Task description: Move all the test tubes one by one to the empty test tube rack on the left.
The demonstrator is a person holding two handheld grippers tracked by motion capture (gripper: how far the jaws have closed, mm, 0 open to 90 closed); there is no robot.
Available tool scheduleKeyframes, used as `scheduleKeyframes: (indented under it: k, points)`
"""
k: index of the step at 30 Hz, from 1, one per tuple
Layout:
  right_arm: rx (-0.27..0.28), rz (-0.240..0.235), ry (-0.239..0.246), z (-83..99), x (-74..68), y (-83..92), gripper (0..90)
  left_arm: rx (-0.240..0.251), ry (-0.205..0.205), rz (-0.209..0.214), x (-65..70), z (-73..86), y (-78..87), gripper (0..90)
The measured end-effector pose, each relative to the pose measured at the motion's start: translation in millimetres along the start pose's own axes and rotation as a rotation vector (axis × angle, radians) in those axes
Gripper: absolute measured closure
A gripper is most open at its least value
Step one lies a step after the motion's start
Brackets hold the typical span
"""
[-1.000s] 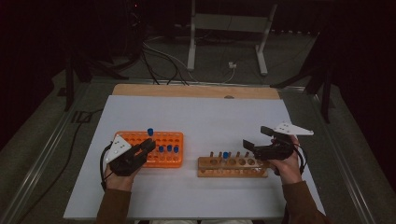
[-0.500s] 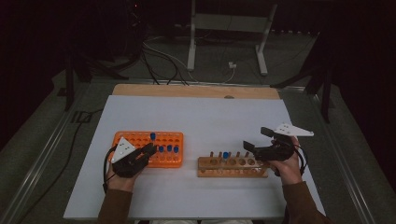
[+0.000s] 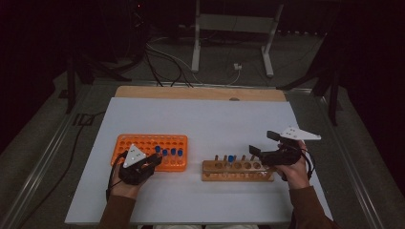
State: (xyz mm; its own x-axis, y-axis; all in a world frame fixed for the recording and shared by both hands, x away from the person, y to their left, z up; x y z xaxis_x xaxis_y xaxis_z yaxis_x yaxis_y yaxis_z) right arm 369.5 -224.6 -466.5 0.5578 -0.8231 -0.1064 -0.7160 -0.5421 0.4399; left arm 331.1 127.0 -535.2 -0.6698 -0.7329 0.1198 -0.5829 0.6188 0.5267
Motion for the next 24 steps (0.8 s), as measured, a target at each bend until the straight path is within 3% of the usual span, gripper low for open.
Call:
scheduleKeyframes:
  k: [4,16,24]
  points:
    - [0.001,-0.005,0.007,0.0,-1.8,-0.6,0.0,-0.053,-0.017,-0.017,0.2,6.9,-4.0,77.9]
    - [0.001,-0.014,0.013,0.2,-4.2,-0.7,0.0,-0.043,-0.002,-0.010,0.4,7.8,-2.9,77.1]
    - [-0.001,-0.015,0.010,0.9,-3.6,-1.1,0.0,-0.009,0.029,0.022,0.5,4.4,1.1,68.8]
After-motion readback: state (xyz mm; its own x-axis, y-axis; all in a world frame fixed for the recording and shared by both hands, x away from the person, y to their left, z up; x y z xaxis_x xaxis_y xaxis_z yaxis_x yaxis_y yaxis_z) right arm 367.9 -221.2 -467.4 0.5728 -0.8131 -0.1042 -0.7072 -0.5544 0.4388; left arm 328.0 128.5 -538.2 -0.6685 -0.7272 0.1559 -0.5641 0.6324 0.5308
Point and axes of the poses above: each handheld gripper's, and its own axes: y roughly backward along the jaws, z roughly out of its underside, x roughly to its right, the point moved 9 cm from there along -y, roughly forward along the jaws, and after that the axes turned 7 degrees about z, right-handed, at the moved point
